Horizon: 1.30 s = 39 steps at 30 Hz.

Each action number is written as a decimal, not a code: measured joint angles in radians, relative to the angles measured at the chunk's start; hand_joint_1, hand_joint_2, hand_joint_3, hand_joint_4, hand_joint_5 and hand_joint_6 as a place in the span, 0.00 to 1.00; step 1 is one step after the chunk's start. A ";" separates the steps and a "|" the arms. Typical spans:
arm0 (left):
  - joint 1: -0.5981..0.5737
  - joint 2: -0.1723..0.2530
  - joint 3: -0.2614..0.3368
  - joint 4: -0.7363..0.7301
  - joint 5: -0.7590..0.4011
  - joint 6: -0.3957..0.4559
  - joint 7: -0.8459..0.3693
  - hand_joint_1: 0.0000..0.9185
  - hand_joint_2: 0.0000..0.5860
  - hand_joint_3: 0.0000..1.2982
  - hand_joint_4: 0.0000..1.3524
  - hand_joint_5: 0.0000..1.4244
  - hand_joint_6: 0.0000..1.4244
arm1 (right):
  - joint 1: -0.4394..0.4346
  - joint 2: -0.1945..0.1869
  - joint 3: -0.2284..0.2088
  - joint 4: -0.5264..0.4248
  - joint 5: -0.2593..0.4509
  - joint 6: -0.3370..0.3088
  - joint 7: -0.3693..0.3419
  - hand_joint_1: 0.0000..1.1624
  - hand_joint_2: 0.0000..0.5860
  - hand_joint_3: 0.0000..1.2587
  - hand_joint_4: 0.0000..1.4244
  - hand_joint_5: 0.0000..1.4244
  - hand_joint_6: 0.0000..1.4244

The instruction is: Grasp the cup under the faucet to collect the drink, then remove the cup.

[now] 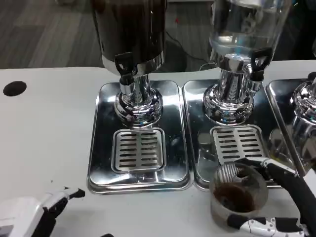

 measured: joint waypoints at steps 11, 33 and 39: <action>0.008 -0.012 0.018 -0.017 0.005 0.000 0.027 0.00 0.16 0.17 0.06 0.14 0.29 | -0.002 -0.011 -0.010 0.093 -0.068 -0.099 -0.084 0.63 0.17 0.36 0.37 0.33 0.19; 0.051 -0.015 0.047 -0.021 0.001 -0.009 0.035 0.00 0.15 0.17 0.07 0.14 0.29 | -0.029 -0.022 0.032 0.128 -0.076 -0.146 -0.127 0.54 0.20 0.11 0.06 0.14 0.03; 0.051 -0.017 0.044 -0.021 0.002 -0.009 0.035 0.00 0.15 0.17 0.07 0.14 0.29 | -0.026 -0.023 0.032 0.111 -0.030 -0.142 -0.102 0.48 0.23 0.06 0.04 0.11 0.02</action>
